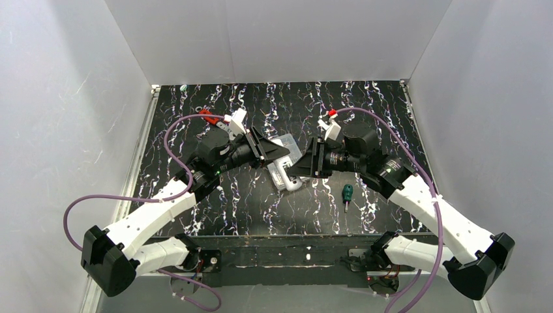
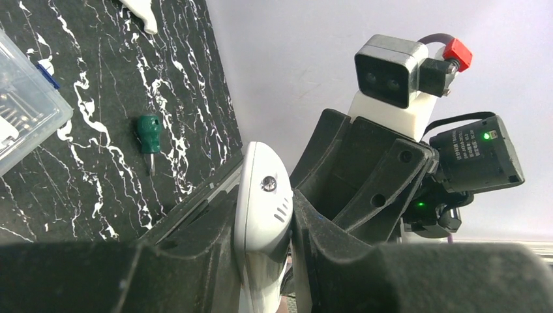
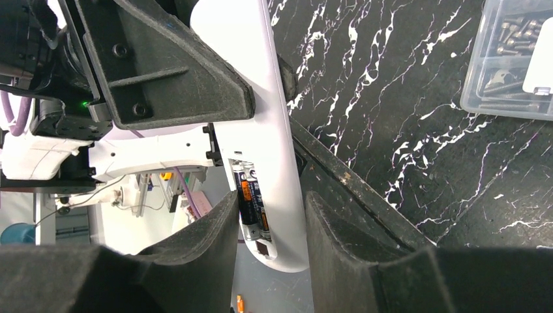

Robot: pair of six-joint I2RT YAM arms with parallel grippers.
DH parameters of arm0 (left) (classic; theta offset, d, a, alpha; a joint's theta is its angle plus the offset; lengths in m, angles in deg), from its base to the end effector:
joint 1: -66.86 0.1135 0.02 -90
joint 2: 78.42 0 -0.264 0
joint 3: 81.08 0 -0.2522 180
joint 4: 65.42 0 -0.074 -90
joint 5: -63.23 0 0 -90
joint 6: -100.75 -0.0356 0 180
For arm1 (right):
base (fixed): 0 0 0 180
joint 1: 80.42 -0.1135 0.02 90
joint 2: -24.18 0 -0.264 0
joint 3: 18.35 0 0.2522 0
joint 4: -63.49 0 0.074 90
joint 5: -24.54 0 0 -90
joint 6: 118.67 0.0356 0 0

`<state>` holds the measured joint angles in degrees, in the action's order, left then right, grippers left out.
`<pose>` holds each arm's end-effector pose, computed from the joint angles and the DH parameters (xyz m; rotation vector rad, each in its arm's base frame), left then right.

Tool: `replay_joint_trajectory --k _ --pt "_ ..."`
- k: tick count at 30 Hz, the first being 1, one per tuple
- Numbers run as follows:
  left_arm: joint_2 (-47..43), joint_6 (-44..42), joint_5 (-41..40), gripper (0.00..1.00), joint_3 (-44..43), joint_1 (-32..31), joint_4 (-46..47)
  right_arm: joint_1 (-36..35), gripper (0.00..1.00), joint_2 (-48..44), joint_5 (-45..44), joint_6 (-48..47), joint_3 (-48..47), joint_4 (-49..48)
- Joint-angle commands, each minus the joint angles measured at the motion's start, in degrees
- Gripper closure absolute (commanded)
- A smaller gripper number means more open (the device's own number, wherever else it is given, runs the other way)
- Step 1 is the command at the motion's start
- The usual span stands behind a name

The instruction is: Load the batteries into the remote control

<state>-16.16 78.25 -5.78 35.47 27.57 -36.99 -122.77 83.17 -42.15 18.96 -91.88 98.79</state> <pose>0.1796 -0.1634 0.4054 0.0802 1.2903 -1.8359 0.1589 0.1639 0.3653 -0.2083 2.1773 1.3728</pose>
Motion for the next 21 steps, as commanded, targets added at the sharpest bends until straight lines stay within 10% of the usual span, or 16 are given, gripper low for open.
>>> replay_joint_trajectory --k 1,21 --pt "-1.25 -0.22 3.87 1.00 -4.21 -0.79 4.81 0.31 0.90 2.19 -1.73 -0.64 -2.30 2.22" --pt "2.11 8.68 0.67 1.00 -3.44 -0.79 15.79 0.33 0.99 1.39 -3.00 -0.62 0.60 -8.24"
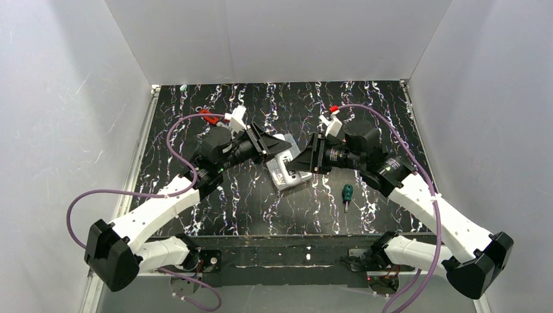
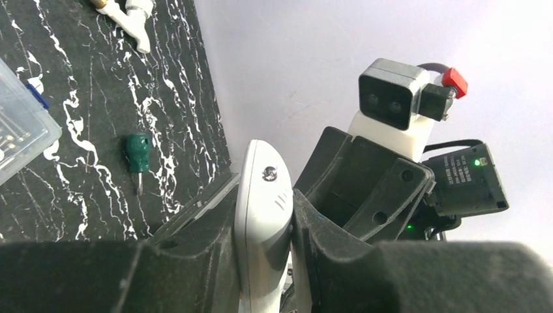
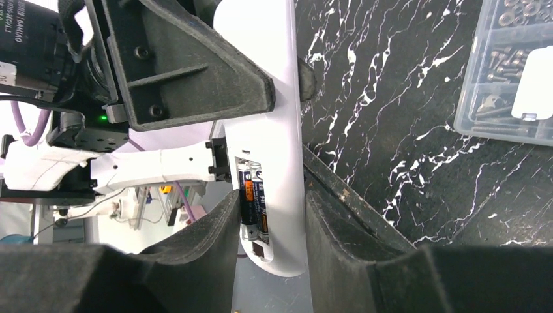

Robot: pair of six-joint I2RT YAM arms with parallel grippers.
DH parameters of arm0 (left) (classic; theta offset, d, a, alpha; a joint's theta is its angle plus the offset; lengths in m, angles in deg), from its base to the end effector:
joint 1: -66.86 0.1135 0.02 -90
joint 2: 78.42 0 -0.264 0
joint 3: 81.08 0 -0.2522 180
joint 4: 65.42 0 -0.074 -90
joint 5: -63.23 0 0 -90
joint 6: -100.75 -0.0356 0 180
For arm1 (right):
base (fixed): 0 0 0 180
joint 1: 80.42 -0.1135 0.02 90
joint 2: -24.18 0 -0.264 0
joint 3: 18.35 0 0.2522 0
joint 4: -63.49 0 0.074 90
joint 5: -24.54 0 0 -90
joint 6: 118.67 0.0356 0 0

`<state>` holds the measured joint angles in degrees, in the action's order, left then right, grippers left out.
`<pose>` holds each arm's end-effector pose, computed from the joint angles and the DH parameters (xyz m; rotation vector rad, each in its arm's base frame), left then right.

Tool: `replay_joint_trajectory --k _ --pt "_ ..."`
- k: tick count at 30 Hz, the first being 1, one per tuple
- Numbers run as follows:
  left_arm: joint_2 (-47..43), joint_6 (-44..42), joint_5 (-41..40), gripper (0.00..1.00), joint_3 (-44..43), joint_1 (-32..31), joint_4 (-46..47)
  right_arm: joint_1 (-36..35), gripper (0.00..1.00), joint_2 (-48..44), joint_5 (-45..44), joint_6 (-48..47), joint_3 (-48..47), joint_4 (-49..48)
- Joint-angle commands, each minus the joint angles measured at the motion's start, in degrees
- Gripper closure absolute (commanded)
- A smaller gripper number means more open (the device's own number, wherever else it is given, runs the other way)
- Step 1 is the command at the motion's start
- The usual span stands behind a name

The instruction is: Load the batteries into the remote control

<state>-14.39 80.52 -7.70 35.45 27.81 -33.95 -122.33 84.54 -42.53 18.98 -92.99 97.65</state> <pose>0.1860 -0.1659 0.4037 0.0253 1.2636 -1.8569 0.1651 0.1668 0.3689 -0.1976 2.1581 1.3694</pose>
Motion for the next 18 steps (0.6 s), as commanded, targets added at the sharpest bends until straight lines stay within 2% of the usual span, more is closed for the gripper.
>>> replay_joint_trajectory --k 1,10,14,18 --pt "0.65 6.60 2.48 1.00 -3.64 -1.03 13.29 -0.20 0.99 -0.20 -2.57 -0.64 2.10 -7.71" --pt "0.38 6.29 0.75 1.00 -4.52 -1.03 13.77 -0.19 0.99 -3.20 -2.31 0.59 7.43 -14.91" --pt "0.52 6.76 0.53 1.00 -4.30 -1.03 14.57 -0.19 0.81 -3.93 -2.85 0.18 7.93 -14.70" --pt "0.69 7.10 0.30 1.00 -4.45 -1.03 15.70 -0.23 0.76 -3.95 -2.14 0.21 8.26 -14.95"
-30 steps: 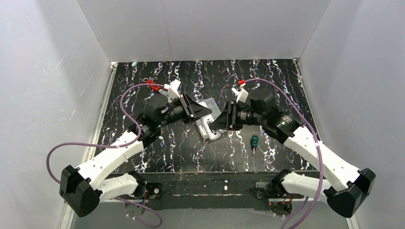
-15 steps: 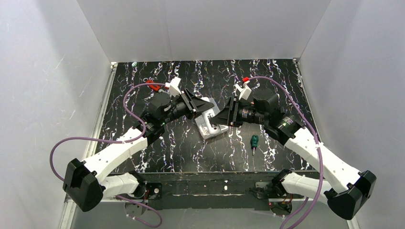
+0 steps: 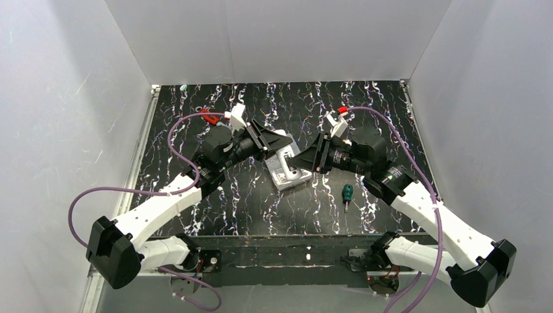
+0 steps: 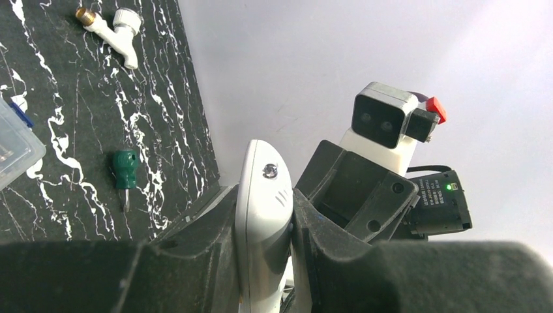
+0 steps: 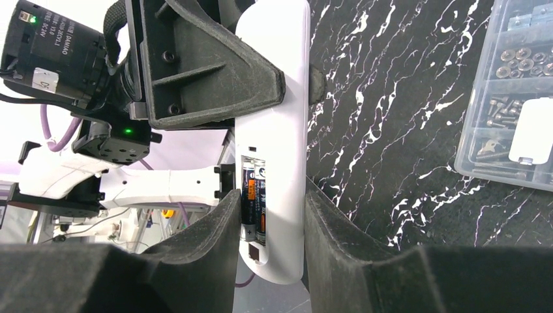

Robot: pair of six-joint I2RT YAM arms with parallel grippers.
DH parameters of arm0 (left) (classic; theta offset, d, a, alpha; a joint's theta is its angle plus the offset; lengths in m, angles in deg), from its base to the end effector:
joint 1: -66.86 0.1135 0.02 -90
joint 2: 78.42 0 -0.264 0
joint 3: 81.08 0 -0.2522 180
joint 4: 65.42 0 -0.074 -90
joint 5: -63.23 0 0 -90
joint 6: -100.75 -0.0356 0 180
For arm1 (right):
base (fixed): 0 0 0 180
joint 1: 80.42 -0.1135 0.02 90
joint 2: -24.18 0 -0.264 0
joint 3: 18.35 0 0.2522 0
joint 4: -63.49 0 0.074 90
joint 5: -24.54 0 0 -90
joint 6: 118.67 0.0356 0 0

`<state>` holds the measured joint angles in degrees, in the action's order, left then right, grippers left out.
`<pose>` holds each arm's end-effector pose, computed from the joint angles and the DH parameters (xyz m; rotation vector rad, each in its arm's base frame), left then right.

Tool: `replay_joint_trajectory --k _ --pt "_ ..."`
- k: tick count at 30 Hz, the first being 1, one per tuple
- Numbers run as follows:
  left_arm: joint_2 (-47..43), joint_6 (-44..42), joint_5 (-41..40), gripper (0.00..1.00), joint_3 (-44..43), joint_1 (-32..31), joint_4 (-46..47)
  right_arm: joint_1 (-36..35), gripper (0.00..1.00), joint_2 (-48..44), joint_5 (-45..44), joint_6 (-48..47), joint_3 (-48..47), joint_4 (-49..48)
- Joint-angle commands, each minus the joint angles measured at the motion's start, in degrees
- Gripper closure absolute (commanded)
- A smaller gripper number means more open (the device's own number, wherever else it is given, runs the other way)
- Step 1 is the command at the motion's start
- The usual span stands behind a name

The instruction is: Load the batteries into the remote control

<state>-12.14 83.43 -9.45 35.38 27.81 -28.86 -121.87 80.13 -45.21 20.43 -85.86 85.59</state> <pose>0.1917 -0.1691 0.4032 -0.0187 1.2072 -1.8998 0.1604 0.1581 0.3631 -0.1598 1.9792 1.4067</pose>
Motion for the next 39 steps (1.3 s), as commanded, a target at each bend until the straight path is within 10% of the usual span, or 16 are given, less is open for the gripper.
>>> replay_joint_trajectory --k 1,39 --pt "-1.48 4.28 2.03 1.00 -4.48 -1.03 10.78 -0.63 0.75 0.48 0.65 -1.07 1.34 -2.93" --pt "-0.48 5.94 1.15 1.00 -5.57 -1.03 13.63 -0.64 0.48 -4.95 1.97 4.25 8.48 -13.52"
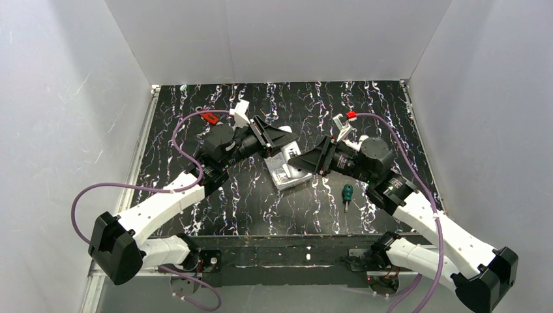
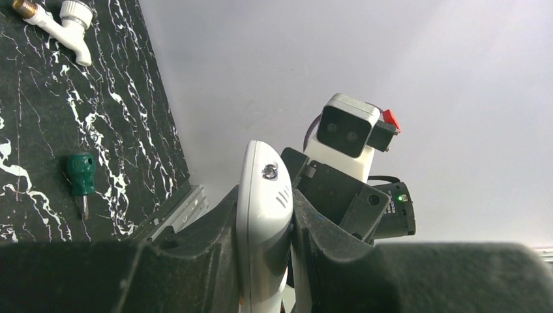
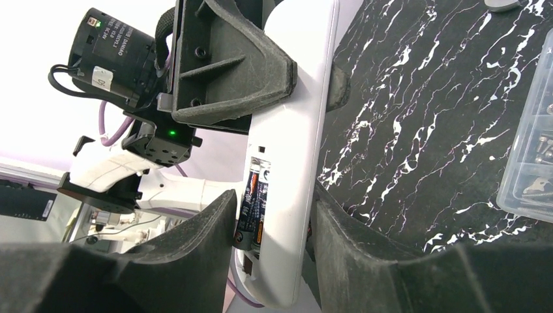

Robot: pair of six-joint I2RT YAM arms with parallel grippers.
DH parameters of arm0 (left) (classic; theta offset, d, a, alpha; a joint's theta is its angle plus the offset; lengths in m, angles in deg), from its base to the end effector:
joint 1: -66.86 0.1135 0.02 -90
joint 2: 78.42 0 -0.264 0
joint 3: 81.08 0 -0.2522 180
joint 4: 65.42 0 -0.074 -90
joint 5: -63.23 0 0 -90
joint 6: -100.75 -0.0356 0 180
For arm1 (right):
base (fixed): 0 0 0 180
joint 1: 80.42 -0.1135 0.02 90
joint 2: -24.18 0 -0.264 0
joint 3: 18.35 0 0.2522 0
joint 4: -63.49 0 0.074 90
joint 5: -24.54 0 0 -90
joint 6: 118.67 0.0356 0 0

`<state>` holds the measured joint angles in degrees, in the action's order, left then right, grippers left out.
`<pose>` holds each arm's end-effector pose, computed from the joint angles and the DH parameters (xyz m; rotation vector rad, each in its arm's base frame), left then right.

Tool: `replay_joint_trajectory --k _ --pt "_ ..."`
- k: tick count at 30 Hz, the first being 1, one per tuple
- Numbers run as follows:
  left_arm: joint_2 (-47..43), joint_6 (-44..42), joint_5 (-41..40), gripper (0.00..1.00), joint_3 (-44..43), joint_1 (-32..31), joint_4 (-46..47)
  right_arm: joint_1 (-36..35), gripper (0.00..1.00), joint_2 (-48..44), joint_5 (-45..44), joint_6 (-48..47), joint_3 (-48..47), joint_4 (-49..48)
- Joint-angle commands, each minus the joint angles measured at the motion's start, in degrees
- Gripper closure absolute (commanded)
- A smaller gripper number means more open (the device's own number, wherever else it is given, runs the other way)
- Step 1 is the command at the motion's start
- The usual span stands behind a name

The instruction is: Load the batteries into the remote control

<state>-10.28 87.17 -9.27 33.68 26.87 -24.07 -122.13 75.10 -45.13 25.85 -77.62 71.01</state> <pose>0.1909 -0.1741 0.4129 -0.0106 1.1344 -1.9901 0.1489 0.1493 0.3566 -0.1224 1.7927 1.5470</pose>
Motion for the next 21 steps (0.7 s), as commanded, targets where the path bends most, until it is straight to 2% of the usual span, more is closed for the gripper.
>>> replay_joint_trajectory --k 1,5,9,11,17,21 --pt "-2.44 2.04 0.96 1.00 -3.79 -0.09 8.78 -0.38 0.48 0.06 1.90 -1.19 0.13 1.12" --pt "-2.66 1.93 1.01 1.00 -3.54 -0.09 8.62 -0.39 0.47 -0.37 1.40 -1.09 0.02 1.22" --pt "-2.98 1.62 1.06 1.00 -3.56 -0.08 8.24 -0.44 0.55 -0.63 1.12 -0.87 0.57 0.84" --pt "-2.97 1.49 1.05 1.00 -3.58 -0.09 8.10 -0.39 0.56 -0.63 1.23 -0.74 0.71 0.51" --pt "-3.03 0.84 1.46 1.00 -3.38 -0.02 7.71 -0.38 0.43 0.27 2.48 -1.15 -0.52 0.07" --pt "-3.09 0.62 1.58 1.00 -2.92 -0.09 7.61 -0.39 0.39 0.76 2.73 -1.18 -1.51 0.26"
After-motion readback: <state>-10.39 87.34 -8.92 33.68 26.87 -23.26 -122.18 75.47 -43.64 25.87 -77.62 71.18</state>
